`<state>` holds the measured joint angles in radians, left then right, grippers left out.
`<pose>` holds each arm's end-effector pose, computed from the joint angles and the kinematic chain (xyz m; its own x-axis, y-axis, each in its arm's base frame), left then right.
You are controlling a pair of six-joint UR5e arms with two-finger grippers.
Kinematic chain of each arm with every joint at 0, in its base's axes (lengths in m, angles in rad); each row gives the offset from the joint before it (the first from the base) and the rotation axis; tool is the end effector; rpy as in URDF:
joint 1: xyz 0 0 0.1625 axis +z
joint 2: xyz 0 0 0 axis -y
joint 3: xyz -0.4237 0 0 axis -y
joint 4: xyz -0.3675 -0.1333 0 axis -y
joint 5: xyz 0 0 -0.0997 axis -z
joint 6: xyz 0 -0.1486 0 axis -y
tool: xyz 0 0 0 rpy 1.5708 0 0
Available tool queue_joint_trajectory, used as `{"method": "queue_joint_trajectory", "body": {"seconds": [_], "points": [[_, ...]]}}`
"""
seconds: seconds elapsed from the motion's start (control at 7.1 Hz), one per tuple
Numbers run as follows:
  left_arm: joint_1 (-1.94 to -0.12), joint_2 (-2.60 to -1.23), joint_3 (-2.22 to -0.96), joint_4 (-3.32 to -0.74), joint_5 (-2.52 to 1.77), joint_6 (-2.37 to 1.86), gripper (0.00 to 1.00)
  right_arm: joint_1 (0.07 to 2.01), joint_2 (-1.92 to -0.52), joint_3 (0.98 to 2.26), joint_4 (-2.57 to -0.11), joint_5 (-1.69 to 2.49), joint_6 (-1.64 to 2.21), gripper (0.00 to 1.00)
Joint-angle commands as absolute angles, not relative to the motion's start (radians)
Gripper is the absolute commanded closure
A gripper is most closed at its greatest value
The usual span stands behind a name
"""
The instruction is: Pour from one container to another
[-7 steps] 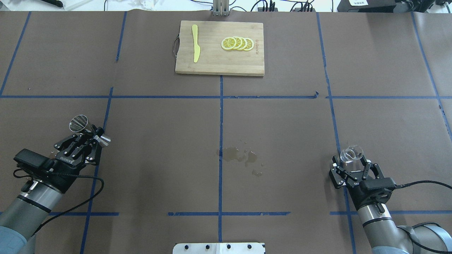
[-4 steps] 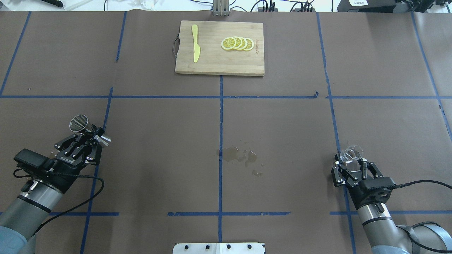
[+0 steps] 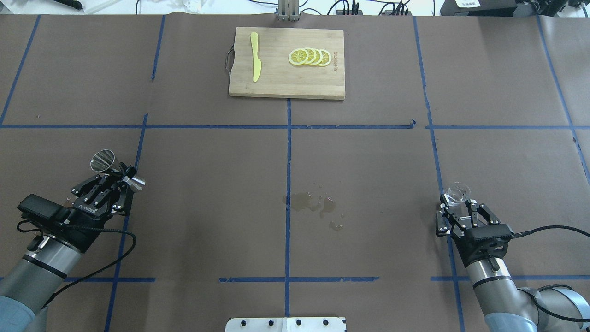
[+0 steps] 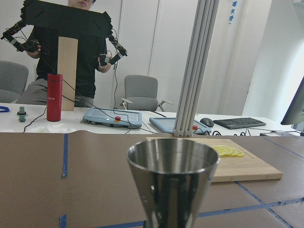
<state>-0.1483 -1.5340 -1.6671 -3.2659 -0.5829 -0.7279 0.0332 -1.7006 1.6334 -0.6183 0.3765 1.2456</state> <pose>0.3709 -0.3156 0.4511 0.5465 0.3339 -0.7680 0.7292 0.2613 0.6325 -0.4080 -0.2852 0.5647 0.8333 -0.0899 0.5454 -0.4912 0.3323 0.8052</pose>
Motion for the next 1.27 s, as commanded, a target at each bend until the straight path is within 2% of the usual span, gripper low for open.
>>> {"method": "queue_joint_trajectory", "body": {"seconds": [0.0,0.14,0.42,0.85,1.13], "points": [[-0.147,-1.534,-1.664,-3.266,-0.584,-0.719,1.00,0.041,-1.695,1.744,-0.618,0.396,1.160,1.00],[-0.135,-1.534,-1.649,-3.263,-0.613,-0.718,1.00,0.038,-1.671,1.761,-0.620,0.396,1.157,1.00],[-0.158,-1.569,-1.657,-3.263,-0.664,-0.540,1.00,0.037,-1.533,1.764,-0.620,0.399,1.027,1.00],[-0.293,-1.864,-1.524,-3.238,-0.898,-0.388,1.00,0.035,-1.396,1.766,-0.624,0.397,0.872,1.00],[-0.366,-1.980,-1.416,-3.232,-1.081,-0.384,1.00,0.035,-1.376,1.834,-0.629,0.399,0.768,1.00]]}}
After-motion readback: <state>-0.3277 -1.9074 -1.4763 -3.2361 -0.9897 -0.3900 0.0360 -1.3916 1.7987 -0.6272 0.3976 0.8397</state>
